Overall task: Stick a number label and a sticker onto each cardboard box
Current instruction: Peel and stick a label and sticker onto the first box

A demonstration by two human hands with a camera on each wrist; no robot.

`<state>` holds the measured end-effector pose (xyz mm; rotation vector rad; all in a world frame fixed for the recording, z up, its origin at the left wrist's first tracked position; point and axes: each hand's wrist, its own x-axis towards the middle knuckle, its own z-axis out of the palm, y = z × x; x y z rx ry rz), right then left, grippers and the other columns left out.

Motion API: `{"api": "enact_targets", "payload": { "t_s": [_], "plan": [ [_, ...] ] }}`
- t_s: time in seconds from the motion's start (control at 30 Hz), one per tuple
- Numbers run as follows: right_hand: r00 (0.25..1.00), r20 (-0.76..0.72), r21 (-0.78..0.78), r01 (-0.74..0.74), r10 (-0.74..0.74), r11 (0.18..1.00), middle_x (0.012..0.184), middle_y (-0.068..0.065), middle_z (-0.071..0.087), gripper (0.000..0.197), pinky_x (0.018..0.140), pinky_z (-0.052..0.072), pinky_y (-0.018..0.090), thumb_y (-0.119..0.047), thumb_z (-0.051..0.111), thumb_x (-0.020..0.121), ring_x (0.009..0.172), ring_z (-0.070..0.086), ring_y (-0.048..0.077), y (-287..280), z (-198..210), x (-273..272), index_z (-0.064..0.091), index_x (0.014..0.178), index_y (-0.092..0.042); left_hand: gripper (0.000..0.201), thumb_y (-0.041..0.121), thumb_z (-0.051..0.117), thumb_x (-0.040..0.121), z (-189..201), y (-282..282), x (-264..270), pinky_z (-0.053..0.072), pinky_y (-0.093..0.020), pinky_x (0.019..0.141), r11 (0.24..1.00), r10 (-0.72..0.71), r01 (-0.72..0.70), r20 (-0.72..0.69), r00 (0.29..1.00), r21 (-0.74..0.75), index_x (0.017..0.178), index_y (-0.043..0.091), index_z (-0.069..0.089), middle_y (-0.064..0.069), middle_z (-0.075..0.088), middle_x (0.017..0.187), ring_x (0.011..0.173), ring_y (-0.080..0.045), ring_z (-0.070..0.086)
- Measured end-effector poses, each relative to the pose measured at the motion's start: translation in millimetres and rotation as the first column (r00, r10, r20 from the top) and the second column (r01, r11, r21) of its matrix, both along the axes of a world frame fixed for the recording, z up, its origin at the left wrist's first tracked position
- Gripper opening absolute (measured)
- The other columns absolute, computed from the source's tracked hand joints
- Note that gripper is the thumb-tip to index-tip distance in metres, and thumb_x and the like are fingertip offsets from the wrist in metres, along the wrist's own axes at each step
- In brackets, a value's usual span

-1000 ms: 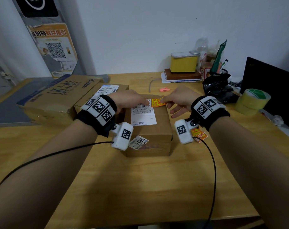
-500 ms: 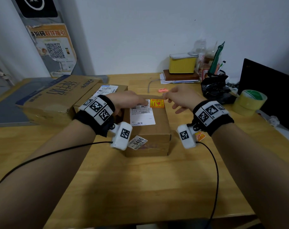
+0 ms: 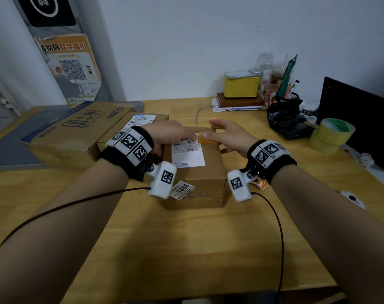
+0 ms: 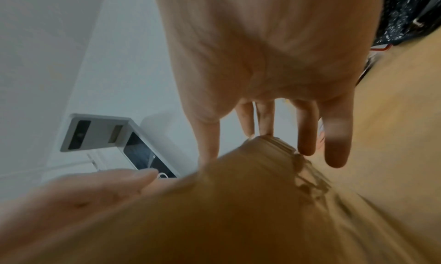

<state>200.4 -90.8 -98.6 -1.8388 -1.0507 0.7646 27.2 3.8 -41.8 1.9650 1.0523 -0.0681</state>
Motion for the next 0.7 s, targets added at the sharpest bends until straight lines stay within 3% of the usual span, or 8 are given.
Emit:
{"api": "enact_targets", "payload": {
  "t_s": [0.03,0.17,0.3,0.37,0.57,0.7],
  "plan": [
    [1.000,0.012,-0.035,-0.013,0.013,0.999,0.154,-0.008,0.042,0.081,0.091,0.055,0.045,-0.046,0.076,0.088,0.130,0.054,0.024,4,-1,2,0.038,0.156,-0.024,0.041,0.043,0.065,0.091,0,0,0,0.047,-0.039,0.080,1.000,0.013,-0.013,0.008,1.000,-0.014,0.122,0.016,0.067,-0.011,0.070,0.118,0.107,-0.029,0.064],
    [0.998,0.005,-0.134,-0.064,0.065,0.989,0.144,-0.001,0.048,0.098,0.091,0.058,0.050,-0.059,0.080,0.076,0.122,0.059,0.024,14,-6,2,0.034,0.155,-0.026,0.038,0.036,0.067,0.092,0,2,-1,0.053,-0.051,0.092,0.993,0.049,-0.044,0.045,0.998,-0.108,0.122,0.013,0.064,-0.014,0.073,0.113,0.099,-0.030,0.070],
    [0.997,0.029,-0.131,-0.073,0.078,0.989,0.141,0.000,0.046,0.101,0.088,0.060,0.046,-0.060,0.083,0.072,0.117,0.060,0.021,19,-11,2,0.033,0.152,-0.025,0.034,0.036,0.065,0.094,1,4,-2,0.058,-0.044,0.080,0.993,0.047,-0.041,0.057,0.997,-0.115,0.119,0.011,0.066,-0.012,0.075,0.103,0.089,-0.027,0.072],
    [0.998,0.028,-0.124,-0.060,0.064,0.990,0.137,0.001,0.048,0.097,0.088,0.061,0.047,-0.060,0.083,0.072,0.114,0.062,0.022,20,-13,3,0.035,0.149,-0.024,0.034,0.037,0.065,0.094,1,4,-2,0.057,-0.042,0.077,0.994,0.042,-0.036,0.051,0.998,-0.103,0.118,0.013,0.067,-0.011,0.075,0.101,0.089,-0.027,0.071],
    [0.998,-0.046,-0.088,-0.035,0.031,0.996,0.130,0.004,0.056,0.062,0.081,0.061,0.045,-0.053,0.078,0.084,0.110,0.070,0.028,23,-15,10,0.044,0.128,-0.026,0.043,0.041,0.071,0.085,-4,9,-3,0.045,-0.061,0.100,0.997,0.029,-0.026,0.042,0.999,-0.074,0.122,0.019,0.068,-0.009,0.073,0.113,0.104,-0.031,0.068],
    [0.996,-0.083,-0.066,-0.025,0.019,0.997,0.113,0.003,0.062,0.055,0.082,0.062,0.050,-0.046,0.078,0.086,0.100,0.071,0.027,26,-15,16,0.048,0.126,-0.021,0.040,0.040,0.070,0.086,-5,10,-3,0.046,-0.061,0.099,0.996,0.029,-0.026,0.040,0.999,-0.083,0.121,0.019,0.069,-0.010,0.074,0.111,0.104,-0.032,0.069]
  ]
}}
